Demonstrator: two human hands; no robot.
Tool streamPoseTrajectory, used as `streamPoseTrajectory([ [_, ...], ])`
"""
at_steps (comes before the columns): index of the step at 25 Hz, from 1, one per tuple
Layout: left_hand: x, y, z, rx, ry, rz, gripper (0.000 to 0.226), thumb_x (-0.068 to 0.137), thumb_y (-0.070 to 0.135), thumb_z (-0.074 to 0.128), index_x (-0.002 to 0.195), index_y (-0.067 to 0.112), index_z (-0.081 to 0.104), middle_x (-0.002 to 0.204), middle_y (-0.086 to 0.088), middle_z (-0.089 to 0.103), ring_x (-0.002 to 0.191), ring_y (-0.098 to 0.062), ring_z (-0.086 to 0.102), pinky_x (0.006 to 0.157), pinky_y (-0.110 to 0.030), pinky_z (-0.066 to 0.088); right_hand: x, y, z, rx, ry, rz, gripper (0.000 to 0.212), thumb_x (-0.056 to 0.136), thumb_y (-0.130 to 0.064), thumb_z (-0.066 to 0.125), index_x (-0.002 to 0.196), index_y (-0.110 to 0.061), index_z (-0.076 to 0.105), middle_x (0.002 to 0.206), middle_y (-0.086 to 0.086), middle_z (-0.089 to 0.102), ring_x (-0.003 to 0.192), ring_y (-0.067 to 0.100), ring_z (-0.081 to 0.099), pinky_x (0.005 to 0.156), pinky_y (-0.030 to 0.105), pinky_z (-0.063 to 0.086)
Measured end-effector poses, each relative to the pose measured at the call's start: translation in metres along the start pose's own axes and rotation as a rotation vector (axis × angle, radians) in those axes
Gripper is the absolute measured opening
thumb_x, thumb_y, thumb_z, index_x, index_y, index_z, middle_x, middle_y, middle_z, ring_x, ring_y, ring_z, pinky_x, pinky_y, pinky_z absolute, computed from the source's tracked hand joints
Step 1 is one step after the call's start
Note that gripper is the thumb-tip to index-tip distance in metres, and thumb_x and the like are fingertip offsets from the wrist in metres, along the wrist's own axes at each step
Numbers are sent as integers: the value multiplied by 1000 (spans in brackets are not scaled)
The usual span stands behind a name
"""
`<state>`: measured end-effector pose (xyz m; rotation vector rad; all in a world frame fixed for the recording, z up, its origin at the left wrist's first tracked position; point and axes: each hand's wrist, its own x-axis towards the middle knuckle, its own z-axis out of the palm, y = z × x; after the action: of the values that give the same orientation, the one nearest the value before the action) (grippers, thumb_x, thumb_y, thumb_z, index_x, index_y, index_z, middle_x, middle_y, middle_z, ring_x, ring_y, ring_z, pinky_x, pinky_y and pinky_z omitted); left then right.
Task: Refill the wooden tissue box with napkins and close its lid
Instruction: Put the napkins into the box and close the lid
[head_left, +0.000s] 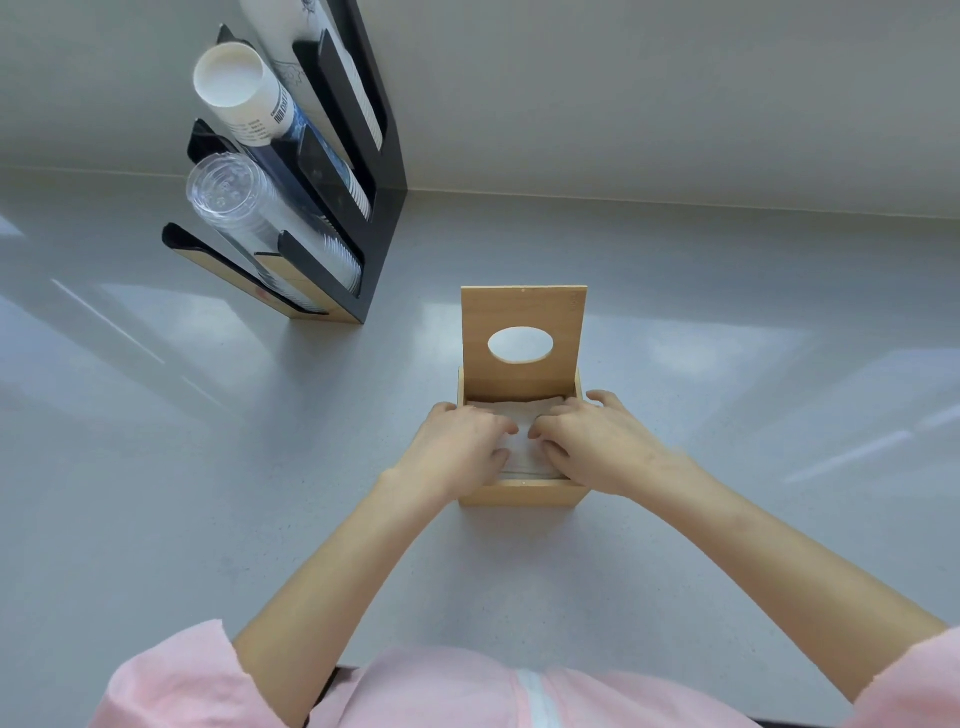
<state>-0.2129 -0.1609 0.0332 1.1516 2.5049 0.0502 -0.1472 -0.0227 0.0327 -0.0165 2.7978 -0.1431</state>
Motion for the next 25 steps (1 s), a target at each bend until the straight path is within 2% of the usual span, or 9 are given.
streamPoseTrajectory([
  [2, -8, -4, -6, -168, 111, -29, 35, 94, 26, 42, 127, 24, 52, 127, 3, 59, 118, -18, 52, 92, -30, 39, -9, 1, -2, 198, 193, 12, 32, 95, -17, 36, 117, -18, 61, 116, -2, 65, 111, 20, 56, 99, 32, 35],
  [4, -14, -11, -11, -360, 257, -83, 27, 92, 25, 48, 115, 22, 60, 114, 5, 65, 108, -16, 58, 88, -32, 47, -16, 4, -7, 424, 410, 89, 24, 93, -15, 44, 107, -15, 65, 101, 1, 67, 93, 22, 60, 82, 32, 44],
  [7, -9, -24, -17, -534, 468, -158, 14, 88, 23, 56, 96, 16, 65, 90, 5, 66, 89, -15, 63, 81, -36, 51, -13, 12, -18, 670, 671, 215, 23, 90, -13, 54, 112, -13, 59, 93, -3, 54, 79, 14, 54, 72, 24, 41],
  [9, -2, -29, -23, -592, 592, -231, 15, 86, 24, 60, 96, 13, 63, 86, 6, 62, 82, -14, 61, 77, -32, 51, -3, 19, -25, 800, 681, 303, 38, 88, -18, 58, 125, -12, 49, 102, -5, 49, 87, 11, 52, 75, 22, 39],
  [11, 5, -30, -30, -677, 647, -262, 24, 85, 24, 62, 105, 10, 60, 94, 5, 60, 81, -13, 58, 75, -26, 46, 7, 25, -31, 921, 627, 332, 46, 87, -19, 61, 130, -12, 46, 109, -6, 51, 95, 10, 52, 74, 17, 40],
  [13, 12, -30, -36, -739, 631, -253, 33, 85, 24, 63, 113, 10, 57, 99, 7, 57, 82, -11, 56, 76, -22, 42, 13, 26, -35, 1005, 571, 313, 44, 87, -18, 61, 129, -14, 49, 109, -6, 56, 99, 9, 55, 72, 9, 41],
  [18, 30, -28, -42, -759, 597, -236, 18, 86, 17, 60, 102, 7, 59, 91, 3, 62, 79, -14, 57, 63, -9, 42, 17, 23, -38, 1042, 546, 358, 31, 87, -10, 57, 118, -13, 58, 96, -5, 61, 89, 11, 58, 80, 20, 42],
  [22, 37, -28, -46, -817, 572, -217, 14, 86, 17, 61, 97, 10, 61, 91, 1, 61, 76, -17, 59, 74, -26, 51, 17, 32, -40, 948, 603, 372, 24, 85, -9, 60, 109, -10, 63, 90, -3, 63, 82, 13, 59, 76, 17, 44],
  [25, 44, -27, -51, -773, 562, -190, 14, 86, 19, 61, 97, 10, 61, 90, 4, 60, 75, -16, 59, 63, -11, 43, 17, 37, -40, 947, 632, 388, 23, 85, -8, 61, 107, -10, 64, 89, -3, 63, 80, 13, 59, 65, 7, 44],
])
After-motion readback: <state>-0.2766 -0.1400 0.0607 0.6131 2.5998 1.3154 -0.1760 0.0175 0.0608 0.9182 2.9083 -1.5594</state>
